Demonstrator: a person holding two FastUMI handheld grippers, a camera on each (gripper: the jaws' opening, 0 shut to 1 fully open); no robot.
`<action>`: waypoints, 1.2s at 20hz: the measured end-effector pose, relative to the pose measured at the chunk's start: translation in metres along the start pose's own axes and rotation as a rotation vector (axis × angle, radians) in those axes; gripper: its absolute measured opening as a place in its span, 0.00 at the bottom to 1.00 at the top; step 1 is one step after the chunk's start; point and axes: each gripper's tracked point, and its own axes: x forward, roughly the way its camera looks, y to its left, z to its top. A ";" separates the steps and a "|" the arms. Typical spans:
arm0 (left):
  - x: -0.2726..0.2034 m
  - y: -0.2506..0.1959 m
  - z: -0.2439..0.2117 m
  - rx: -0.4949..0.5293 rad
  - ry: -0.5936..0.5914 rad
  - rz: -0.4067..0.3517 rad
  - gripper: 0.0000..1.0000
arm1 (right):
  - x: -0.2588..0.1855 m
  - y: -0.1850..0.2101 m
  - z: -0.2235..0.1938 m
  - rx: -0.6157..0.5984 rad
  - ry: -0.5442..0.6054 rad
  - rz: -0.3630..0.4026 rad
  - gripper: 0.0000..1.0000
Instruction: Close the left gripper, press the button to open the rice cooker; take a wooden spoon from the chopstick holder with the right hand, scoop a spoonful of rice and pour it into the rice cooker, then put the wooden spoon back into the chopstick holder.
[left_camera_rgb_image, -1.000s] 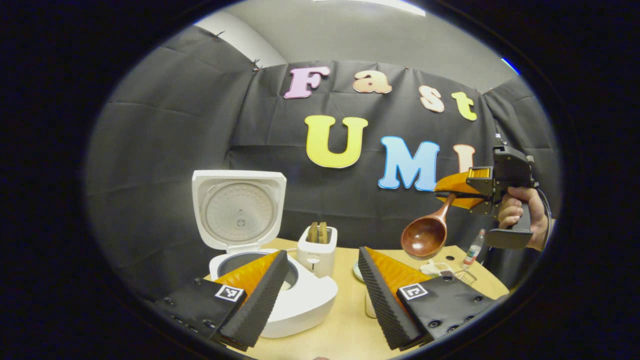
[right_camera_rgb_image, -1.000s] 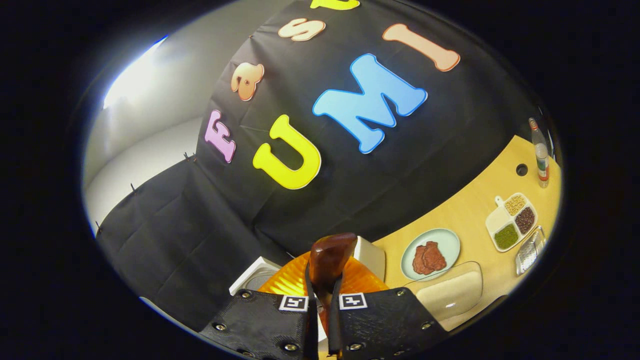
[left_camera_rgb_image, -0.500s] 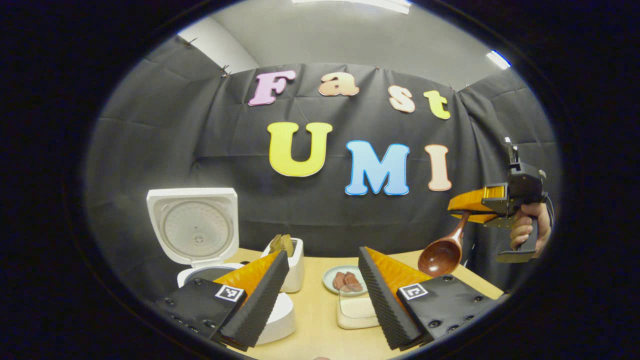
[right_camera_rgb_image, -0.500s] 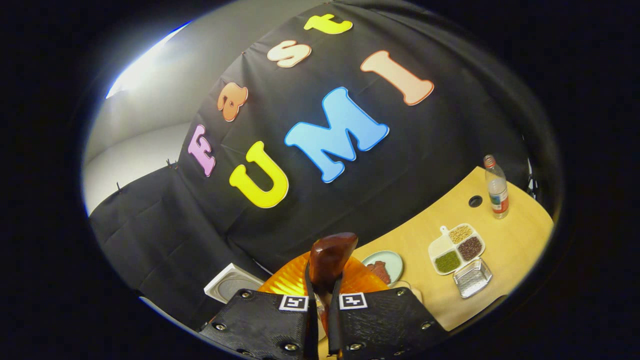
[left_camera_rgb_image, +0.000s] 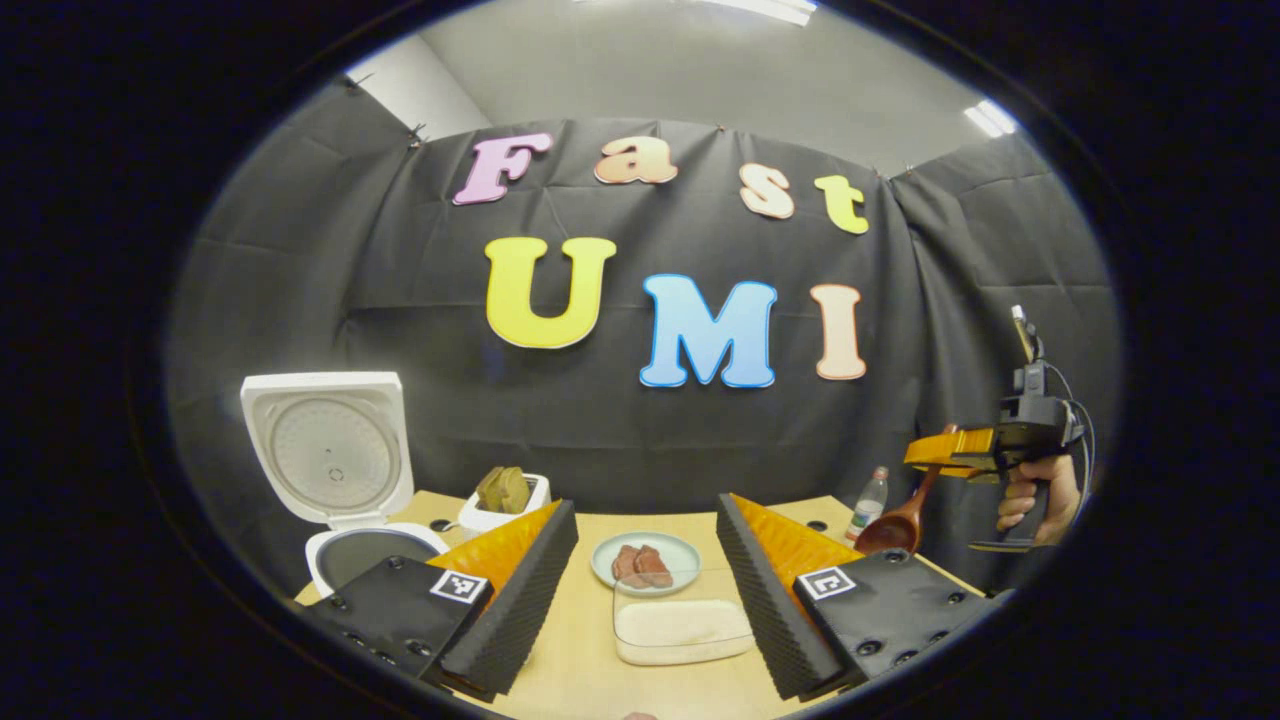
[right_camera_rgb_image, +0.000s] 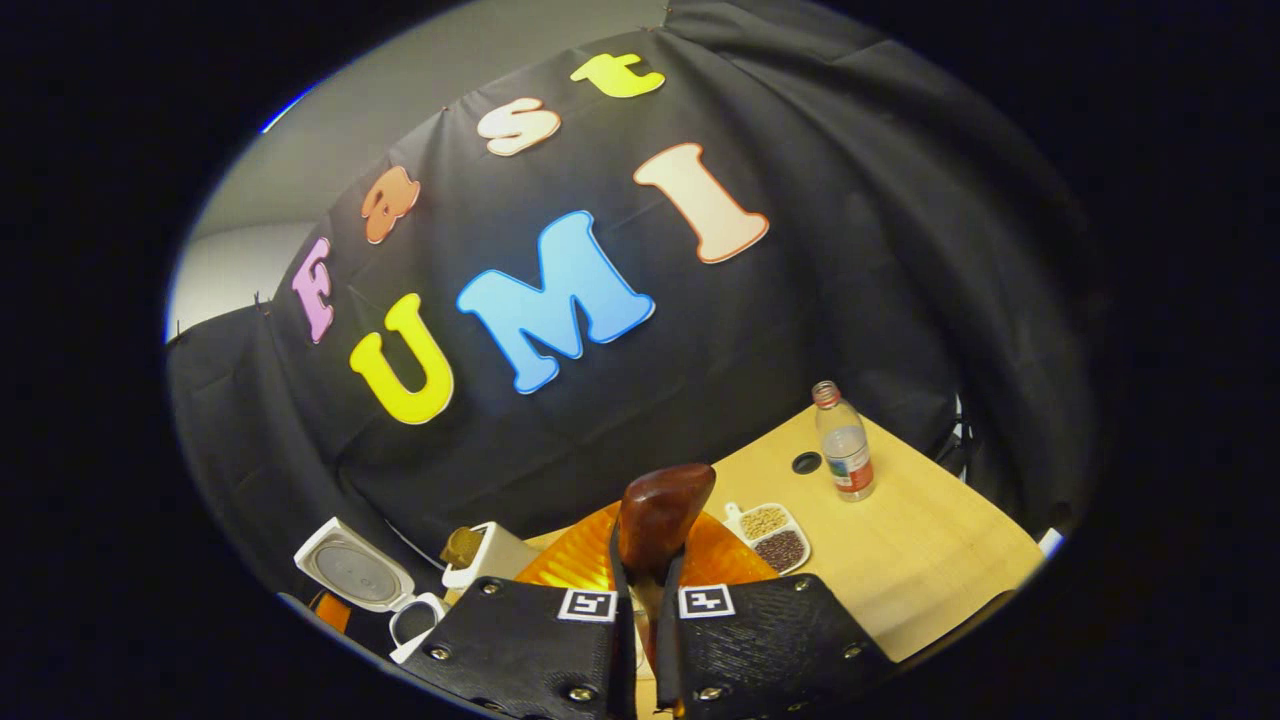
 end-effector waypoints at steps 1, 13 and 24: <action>0.000 -0.005 -0.001 0.007 0.004 0.002 0.96 | 0.005 -0.011 -0.001 0.001 -0.003 -0.019 0.08; -0.006 -0.010 0.013 0.042 0.041 0.095 0.97 | 0.076 -0.072 -0.046 -0.010 0.029 -0.113 0.08; -0.027 0.010 0.017 0.017 0.054 0.233 0.97 | 0.098 -0.091 -0.108 -0.122 0.149 -0.114 0.23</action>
